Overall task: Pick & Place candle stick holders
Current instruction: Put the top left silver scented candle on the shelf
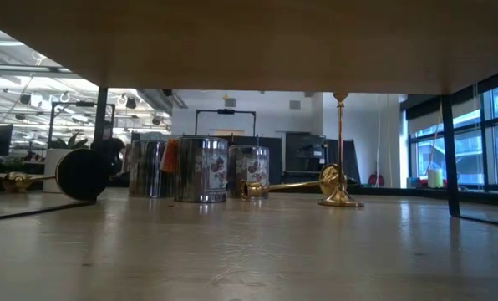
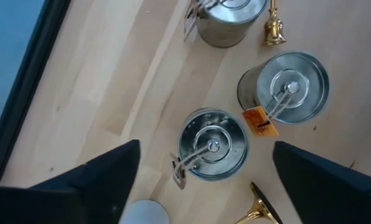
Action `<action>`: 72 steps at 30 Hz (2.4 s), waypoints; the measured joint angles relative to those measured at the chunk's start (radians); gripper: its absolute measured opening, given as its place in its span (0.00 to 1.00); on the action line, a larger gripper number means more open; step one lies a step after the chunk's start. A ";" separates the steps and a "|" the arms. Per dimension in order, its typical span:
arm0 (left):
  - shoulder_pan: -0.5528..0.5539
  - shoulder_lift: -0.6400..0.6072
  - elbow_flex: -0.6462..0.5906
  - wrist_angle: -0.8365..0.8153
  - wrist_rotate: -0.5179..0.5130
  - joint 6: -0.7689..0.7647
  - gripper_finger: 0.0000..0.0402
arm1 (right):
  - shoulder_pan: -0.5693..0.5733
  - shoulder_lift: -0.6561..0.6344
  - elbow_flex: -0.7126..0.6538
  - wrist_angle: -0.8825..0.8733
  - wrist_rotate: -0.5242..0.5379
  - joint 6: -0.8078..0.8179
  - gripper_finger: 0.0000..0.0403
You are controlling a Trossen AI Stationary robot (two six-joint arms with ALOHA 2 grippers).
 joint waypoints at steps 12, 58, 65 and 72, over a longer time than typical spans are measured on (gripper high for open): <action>-0.174 0.019 -0.049 0.050 -0.013 0.179 1.00 | 0.000 0.000 0.000 -0.017 0.000 0.000 0.95; 0.005 -0.042 -0.447 0.427 0.125 0.505 1.00 | -0.002 0.074 -0.006 0.097 0.113 0.039 0.95; -0.006 -0.026 -0.528 0.487 0.106 0.505 1.00 | -0.002 0.073 -0.006 0.099 0.113 0.039 0.95; -0.006 -0.026 -0.575 0.525 0.111 0.493 1.00 | -0.001 0.073 -0.006 0.098 0.105 0.038 0.95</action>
